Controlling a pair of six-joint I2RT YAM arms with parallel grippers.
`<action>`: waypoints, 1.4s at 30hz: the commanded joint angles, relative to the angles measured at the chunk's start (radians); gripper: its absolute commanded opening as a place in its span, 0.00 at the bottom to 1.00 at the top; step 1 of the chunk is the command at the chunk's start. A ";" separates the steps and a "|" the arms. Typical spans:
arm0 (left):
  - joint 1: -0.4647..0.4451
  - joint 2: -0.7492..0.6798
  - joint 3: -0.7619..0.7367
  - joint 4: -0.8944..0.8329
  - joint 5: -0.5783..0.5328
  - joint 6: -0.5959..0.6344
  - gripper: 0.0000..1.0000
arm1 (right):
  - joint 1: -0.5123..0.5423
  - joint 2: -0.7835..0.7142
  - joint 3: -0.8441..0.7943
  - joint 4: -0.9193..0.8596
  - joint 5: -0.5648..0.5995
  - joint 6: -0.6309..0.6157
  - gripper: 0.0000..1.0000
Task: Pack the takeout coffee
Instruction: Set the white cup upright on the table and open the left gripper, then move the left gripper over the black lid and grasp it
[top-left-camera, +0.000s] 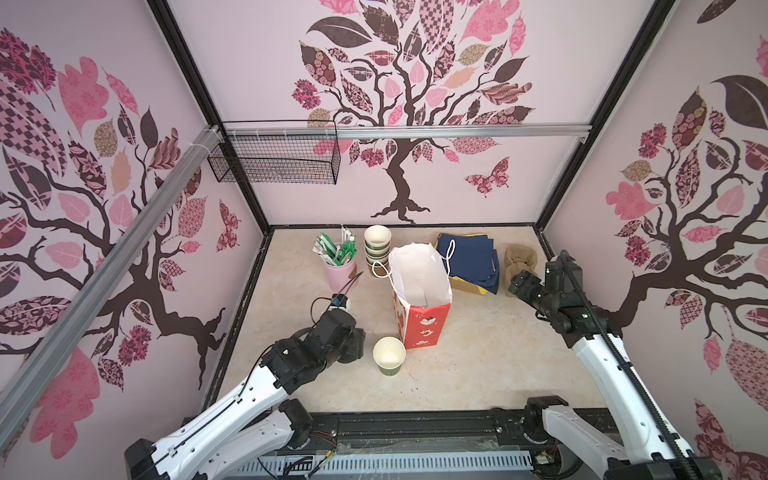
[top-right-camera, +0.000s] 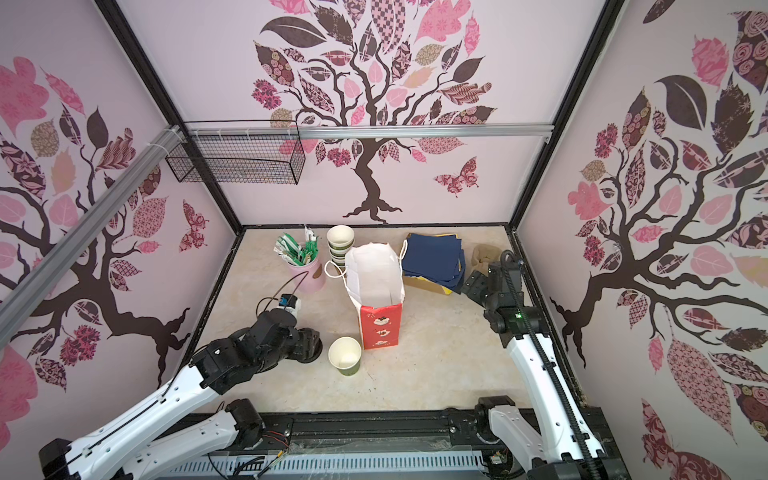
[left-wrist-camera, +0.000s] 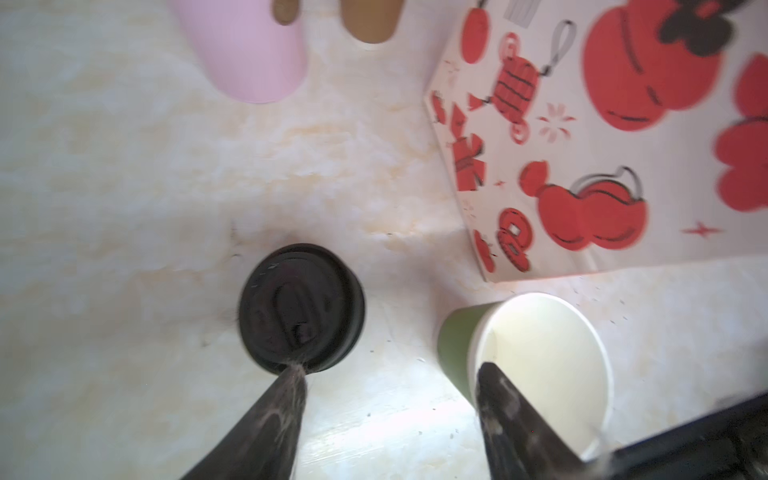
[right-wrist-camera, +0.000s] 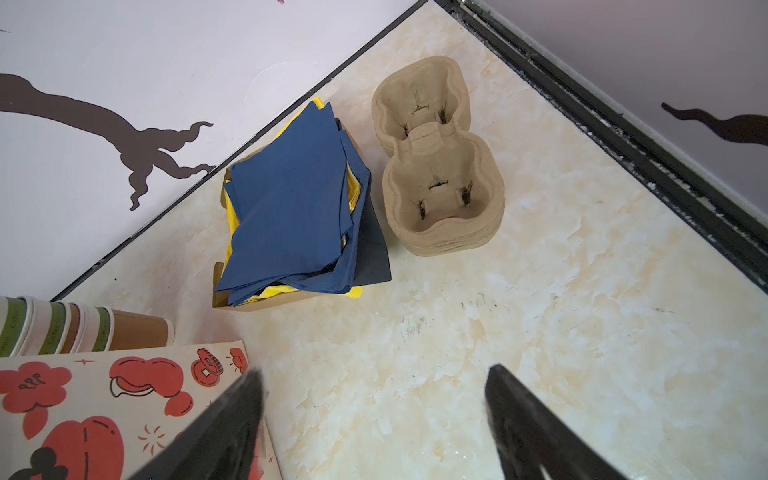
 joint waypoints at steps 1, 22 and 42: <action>0.105 0.026 0.033 -0.151 0.023 -0.093 0.77 | 0.001 -0.009 -0.018 -0.013 -0.009 -0.005 0.87; 0.409 0.423 0.050 0.031 0.362 0.112 0.90 | 0.001 -0.023 -0.024 -0.015 -0.002 -0.011 0.87; 0.411 0.530 0.099 0.047 0.366 0.185 0.83 | 0.001 -0.022 -0.035 -0.006 0.002 -0.011 0.87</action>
